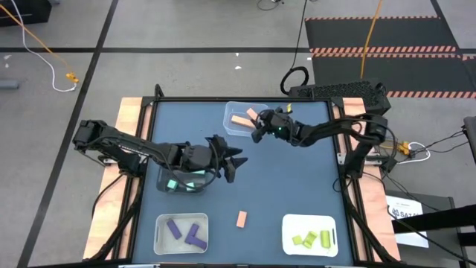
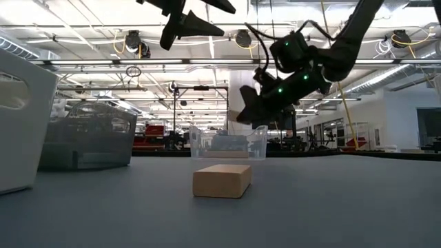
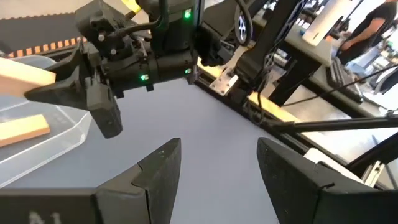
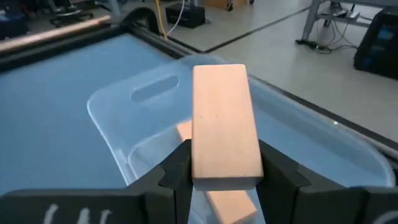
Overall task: Sort & place blocks by color
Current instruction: Put the bottom orange blocks into the transparent bin, then put the orange blocks into the transparent bin
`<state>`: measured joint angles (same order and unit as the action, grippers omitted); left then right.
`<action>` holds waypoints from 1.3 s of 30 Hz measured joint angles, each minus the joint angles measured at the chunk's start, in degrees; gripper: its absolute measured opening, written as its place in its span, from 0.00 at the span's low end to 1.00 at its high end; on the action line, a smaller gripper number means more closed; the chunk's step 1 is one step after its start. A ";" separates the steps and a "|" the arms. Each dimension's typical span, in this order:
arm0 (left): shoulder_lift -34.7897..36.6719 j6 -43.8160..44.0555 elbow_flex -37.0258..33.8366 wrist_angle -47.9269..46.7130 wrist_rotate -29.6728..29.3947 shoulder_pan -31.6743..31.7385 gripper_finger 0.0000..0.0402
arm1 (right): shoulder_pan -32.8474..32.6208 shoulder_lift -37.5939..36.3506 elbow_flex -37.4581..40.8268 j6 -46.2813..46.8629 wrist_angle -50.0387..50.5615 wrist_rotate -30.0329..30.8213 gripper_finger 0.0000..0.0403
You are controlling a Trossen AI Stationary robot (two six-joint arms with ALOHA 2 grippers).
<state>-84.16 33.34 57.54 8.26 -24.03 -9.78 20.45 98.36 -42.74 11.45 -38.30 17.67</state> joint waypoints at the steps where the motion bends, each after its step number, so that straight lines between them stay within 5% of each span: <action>1: 0.00 0.01 -0.02 -0.20 0.00 0.00 0.53 | 0.00 0.70 0.00 -0.05 -0.22 -0.15 0.30; 12: 0.00 -0.07 -0.02 -0.61 -0.02 0.00 0.53 | -0.26 2.54 0.06 -3.27 -2.46 -3.02 0.50; 17: 0.00 0.25 -0.02 -2.94 -0.02 -0.21 0.53 | -1.59 -3.02 0.00 -4.89 -1.30 -3.52 0.58; 21: 0.00 0.42 -0.02 -7.00 -0.02 -1.10 0.53 | -4.27 -9.32 0.00 -5.08 7.30 -9.77 0.59; 26: 0.00 0.39 -0.02 -11.86 0.00 -3.64 0.53 | -11.23 -15.54 0.02 -6.75 20.63 -19.71 0.57; 31: -0.52 0.35 -0.07 -13.38 0.00 -7.06 0.53 | -22.15 -19.20 0.00 -8.90 27.31 -20.98 0.56; 39: -0.50 -0.25 -0.07 -12.57 -0.02 -11.21 0.53 | -35.46 -13.10 0.02 -21.31 14.76 -21.15 0.56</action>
<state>-84.66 33.09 57.47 -4.30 -24.05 -20.99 -15.02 85.26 -42.72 -9.86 -23.54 -3.48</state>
